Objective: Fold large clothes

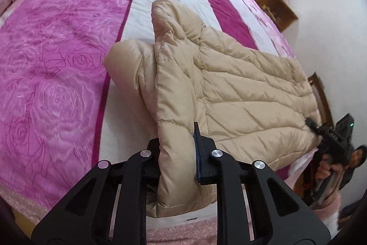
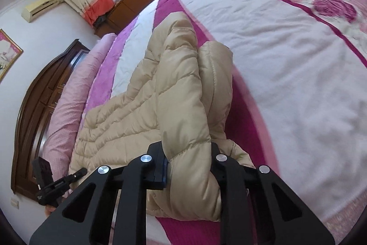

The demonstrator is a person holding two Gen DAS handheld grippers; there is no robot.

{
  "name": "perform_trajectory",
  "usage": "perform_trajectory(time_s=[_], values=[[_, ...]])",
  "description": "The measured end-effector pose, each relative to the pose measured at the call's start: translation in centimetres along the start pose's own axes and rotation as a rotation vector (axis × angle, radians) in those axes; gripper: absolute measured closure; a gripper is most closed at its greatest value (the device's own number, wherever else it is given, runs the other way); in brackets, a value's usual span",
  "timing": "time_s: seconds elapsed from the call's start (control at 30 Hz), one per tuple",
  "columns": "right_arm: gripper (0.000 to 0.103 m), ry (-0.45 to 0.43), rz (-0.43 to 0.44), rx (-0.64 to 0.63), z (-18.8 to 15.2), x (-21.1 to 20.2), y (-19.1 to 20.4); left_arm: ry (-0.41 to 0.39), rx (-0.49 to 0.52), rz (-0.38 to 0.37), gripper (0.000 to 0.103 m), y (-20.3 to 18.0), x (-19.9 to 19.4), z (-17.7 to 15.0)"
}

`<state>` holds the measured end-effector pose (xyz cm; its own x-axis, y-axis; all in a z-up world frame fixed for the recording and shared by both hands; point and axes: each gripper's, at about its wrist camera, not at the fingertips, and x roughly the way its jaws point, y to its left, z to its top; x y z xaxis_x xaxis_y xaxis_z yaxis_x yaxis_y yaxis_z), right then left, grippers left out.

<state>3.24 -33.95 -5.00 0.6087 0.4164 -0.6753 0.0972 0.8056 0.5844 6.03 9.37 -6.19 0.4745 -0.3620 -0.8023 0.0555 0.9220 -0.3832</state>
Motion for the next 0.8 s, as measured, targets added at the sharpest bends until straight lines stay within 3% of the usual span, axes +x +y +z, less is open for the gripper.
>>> perform_trajectory(time_s=[0.07, 0.2, 0.33, 0.57, 0.8], values=[[0.081, 0.022, -0.015, -0.001, -0.6, 0.1, -0.6, 0.002, 0.031, 0.047, 0.079, -0.8, 0.6, -0.5], [0.068, 0.037, -0.029, 0.022, -1.2, 0.7, -1.3, 0.011, 0.060, 0.132, 0.065, -0.9, 0.7, -0.5], [0.044, 0.010, -0.030, 0.030, -1.0, 0.0, -1.0, -0.012, 0.100, 0.210, 0.053, -1.0, -1.3, -0.4], [0.034, 0.037, -0.007, 0.066, -1.0, 0.1, -2.0, -0.041, 0.133, 0.151, 0.045, -3.7, -4.5, 0.8], [0.029, 0.035, -0.004, 0.064, -2.4, 0.7, -2.0, 0.016, 0.217, 0.089, 0.043, -8.8, -2.1, 0.4]])
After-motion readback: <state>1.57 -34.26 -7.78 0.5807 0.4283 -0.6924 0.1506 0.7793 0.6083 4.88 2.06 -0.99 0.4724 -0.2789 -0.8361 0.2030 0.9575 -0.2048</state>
